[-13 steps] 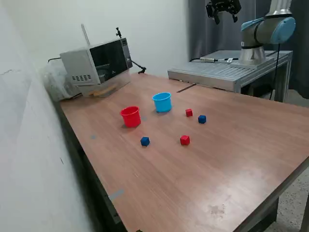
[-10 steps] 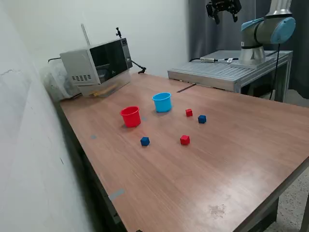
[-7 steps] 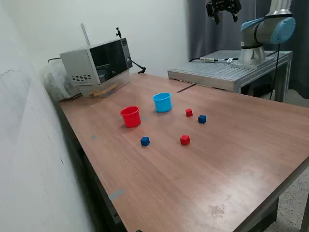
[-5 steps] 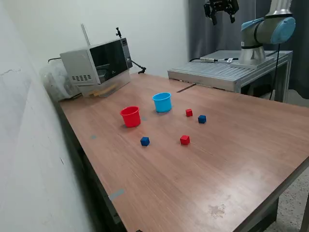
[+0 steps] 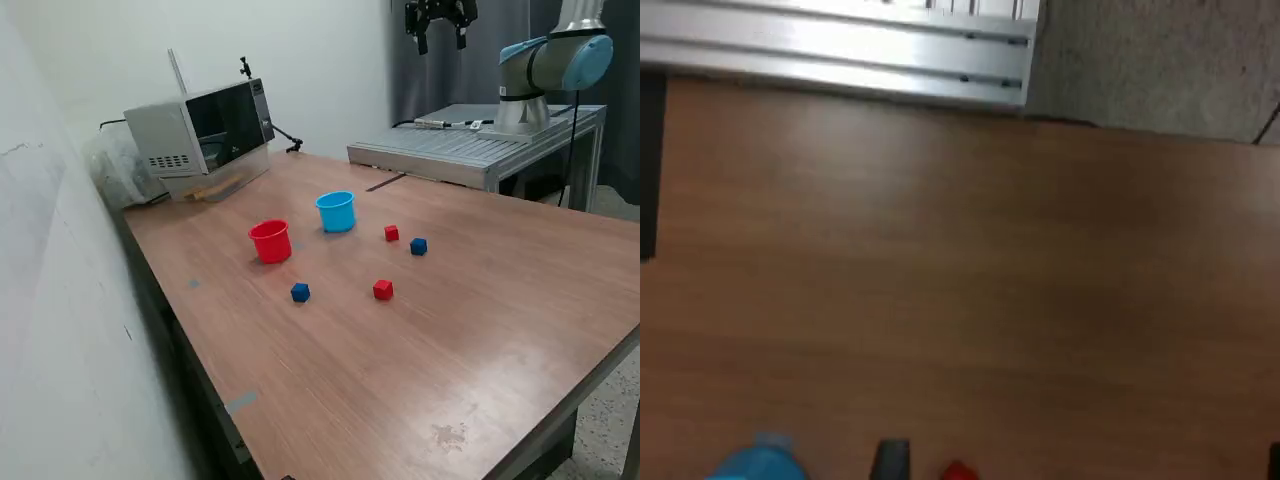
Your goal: Place red objects in the red bin, and blue objects in the blue bin.
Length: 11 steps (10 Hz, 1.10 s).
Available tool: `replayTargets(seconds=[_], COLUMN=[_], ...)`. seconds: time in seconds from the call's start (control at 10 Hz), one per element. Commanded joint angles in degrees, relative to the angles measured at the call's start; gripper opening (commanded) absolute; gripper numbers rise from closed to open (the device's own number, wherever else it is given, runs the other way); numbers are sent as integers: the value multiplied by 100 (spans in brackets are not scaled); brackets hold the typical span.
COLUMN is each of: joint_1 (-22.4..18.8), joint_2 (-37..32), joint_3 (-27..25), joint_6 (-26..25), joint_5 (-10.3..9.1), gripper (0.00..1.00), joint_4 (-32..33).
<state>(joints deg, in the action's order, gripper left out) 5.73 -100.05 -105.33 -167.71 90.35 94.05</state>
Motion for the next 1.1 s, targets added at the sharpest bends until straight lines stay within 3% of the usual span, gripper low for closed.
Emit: replayTargets(seconds=[0.0, 0.2, 0.5, 1.0], joint_1=[-256, -615, -976, -898], joint_2=[545, 1143, 1811, 3332], joint_3=[160, 502, 1136, 1102], joint_6=[37, 352, 572, 898], joint_5=[-70, -281, -281, -273], gripper=[100, 100, 100, 100], joint_4=[665, 1018, 1317, 2617])
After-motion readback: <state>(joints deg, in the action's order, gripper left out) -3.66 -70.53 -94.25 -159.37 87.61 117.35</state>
